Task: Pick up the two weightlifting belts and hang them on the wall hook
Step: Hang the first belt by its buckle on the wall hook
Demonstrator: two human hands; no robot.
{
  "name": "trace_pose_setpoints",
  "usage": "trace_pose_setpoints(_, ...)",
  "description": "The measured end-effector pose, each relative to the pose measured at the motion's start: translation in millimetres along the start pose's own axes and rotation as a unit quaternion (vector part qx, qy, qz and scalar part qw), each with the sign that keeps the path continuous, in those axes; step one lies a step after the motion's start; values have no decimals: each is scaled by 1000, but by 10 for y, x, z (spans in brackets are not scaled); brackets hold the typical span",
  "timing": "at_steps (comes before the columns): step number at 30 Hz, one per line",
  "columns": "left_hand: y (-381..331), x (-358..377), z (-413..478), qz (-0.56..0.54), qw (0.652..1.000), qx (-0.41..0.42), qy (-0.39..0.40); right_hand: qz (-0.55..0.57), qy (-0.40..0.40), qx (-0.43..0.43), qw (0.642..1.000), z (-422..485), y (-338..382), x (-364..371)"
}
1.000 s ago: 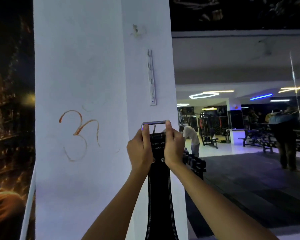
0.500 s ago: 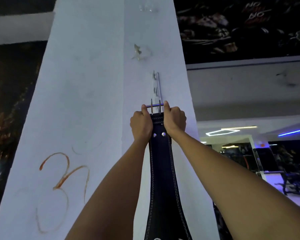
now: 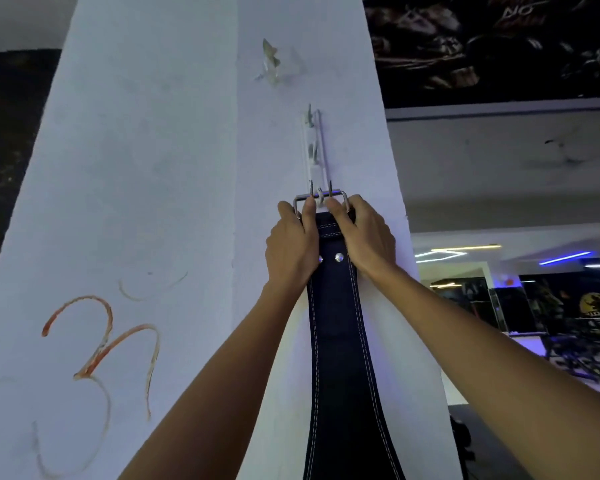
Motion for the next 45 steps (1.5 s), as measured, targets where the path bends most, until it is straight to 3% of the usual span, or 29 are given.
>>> trace_pose_setpoints(6,25,92,169,53,997,-58,6,-22,9,68,997,132,-13,25)
trace_pose_setpoints(21,35,94,124,45,997,-67,7,-27,1,61,998,108,12,33)
trace_pose_setpoints(24,49,75,-90,-40,998,-55,4,91,28,64,993,-108,-44,94)
trace_pose_setpoints(27,106,-32,-461,-145,989,-26,11,233,68,72,967,-610,-159,75)
trace_pose_setpoints(30,345,-117,-1018,-167,985,-16,49,255,66,119,957,-1292,-433,-111)
trace_pose_setpoints(33,688,-324,-1706,-137,986,-55,74,221,30,173,959,-2020,-781,-361)
trace_pose_setpoints(38,1293,-906,-2910,-55,976,-204,55,174,19,298,939,-3091,-1265,-747)
trace_pose_setpoints(42,1547,-1156,-3446,-21,955,-274,109,155,86,397,901,-3690,-1588,-877)
trace_pose_setpoints(45,1613,-1409,-3755,-45,921,-361,135,111,132,461,871,-4206,-1764,-1061)
Point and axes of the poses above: each hand's wrist, its own z-axis towards the middle knuckle, its own x-axis out of the palm, y = z × x, the point moved 7 cm from there along z, towards the middle knuckle, and after that the axes turned 13 degrees about -y, right-handed, at the moved point
